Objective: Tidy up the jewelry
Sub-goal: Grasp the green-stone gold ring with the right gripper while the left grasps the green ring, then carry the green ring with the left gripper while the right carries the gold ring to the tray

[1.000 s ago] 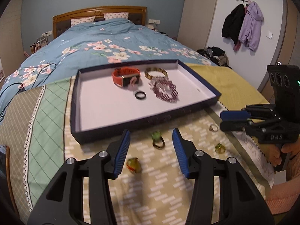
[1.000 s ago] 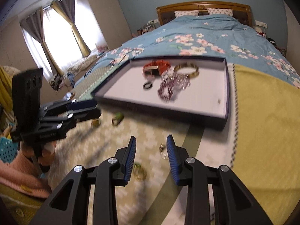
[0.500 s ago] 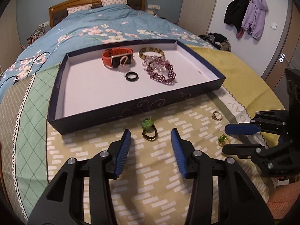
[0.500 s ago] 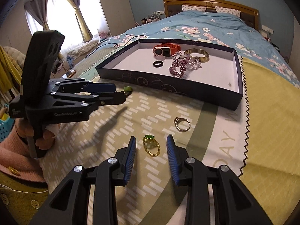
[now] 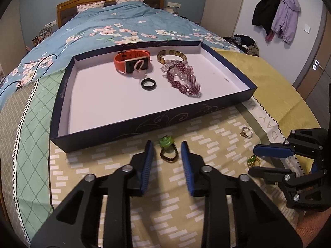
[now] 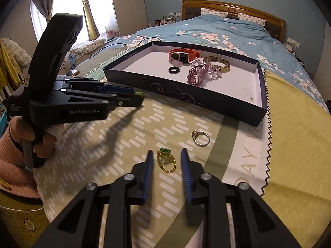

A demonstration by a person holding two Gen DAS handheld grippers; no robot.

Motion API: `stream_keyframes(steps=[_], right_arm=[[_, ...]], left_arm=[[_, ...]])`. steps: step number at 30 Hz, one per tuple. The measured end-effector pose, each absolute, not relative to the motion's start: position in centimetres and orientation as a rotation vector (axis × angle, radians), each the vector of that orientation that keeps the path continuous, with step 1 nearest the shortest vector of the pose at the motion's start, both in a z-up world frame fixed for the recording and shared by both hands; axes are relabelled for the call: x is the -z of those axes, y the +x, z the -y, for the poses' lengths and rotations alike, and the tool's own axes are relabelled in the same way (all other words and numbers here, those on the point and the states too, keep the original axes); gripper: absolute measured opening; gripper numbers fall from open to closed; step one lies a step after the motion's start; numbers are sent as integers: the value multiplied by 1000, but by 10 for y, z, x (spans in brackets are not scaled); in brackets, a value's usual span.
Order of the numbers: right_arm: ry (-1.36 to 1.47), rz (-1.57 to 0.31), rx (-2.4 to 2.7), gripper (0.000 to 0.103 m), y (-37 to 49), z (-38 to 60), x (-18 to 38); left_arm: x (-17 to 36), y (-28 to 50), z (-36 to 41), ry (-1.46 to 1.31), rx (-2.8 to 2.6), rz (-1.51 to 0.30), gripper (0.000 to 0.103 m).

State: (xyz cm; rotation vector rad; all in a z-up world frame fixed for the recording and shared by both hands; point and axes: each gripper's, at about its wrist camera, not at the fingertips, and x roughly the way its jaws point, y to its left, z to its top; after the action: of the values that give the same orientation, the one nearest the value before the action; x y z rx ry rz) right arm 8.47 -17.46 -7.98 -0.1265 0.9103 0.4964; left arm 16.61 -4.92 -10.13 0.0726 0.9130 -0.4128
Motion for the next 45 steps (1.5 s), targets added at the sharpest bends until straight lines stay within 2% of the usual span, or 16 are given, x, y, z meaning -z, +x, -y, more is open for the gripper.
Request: stream_keyframes(steps=[2, 7, 35, 45], right_arm=[[-127, -911, -499, 16, 85, 175, 80], [-123, -912, -502, 10, 85, 175, 80], [9, -832, -533, 10, 98, 185, 55], [21, -847, -544, 10, 100, 184, 60]], left_arm=[[101, 165, 49, 74, 413, -913, 18], [102, 163, 50, 76, 426, -911, 17], [89, 135, 39, 33, 474, -868, 16], [100, 135, 40, 50, 473, -908, 21]])
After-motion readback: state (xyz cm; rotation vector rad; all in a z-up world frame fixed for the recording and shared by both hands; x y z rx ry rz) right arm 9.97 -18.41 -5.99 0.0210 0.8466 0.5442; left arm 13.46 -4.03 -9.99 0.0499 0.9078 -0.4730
